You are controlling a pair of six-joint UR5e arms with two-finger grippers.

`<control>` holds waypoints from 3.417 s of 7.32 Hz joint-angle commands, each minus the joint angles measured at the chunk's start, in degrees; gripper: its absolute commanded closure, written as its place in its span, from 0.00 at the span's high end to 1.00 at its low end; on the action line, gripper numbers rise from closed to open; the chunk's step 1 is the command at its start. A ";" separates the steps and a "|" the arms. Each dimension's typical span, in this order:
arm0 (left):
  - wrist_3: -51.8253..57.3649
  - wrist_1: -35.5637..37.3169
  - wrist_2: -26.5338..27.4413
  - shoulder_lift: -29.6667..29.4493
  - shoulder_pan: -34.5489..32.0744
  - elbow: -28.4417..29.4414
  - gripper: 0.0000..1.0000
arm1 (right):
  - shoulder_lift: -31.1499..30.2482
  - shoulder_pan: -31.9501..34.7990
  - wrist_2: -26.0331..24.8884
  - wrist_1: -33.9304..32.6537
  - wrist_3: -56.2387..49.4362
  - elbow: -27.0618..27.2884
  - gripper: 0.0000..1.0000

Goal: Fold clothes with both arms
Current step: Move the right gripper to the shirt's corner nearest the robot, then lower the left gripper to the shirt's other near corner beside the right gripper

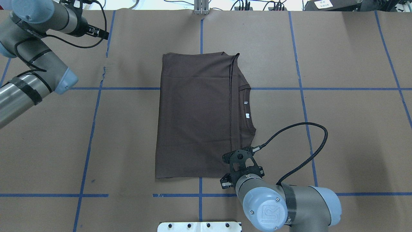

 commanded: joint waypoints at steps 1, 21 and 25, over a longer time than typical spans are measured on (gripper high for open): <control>0.00 0.00 0.00 0.01 0.00 0.00 1.00 | 0.07 0.04 -0.19 0.00 0.10 0.08 0.00; -66.15 4.45 18.36 21.90 43.39 -43.68 0.57 | -7.49 8.92 4.74 12.21 22.33 6.93 1.00; -66.89 5.27 19.51 22.33 44.56 -42.89 0.55 | -7.49 9.01 4.74 12.13 22.42 6.85 1.00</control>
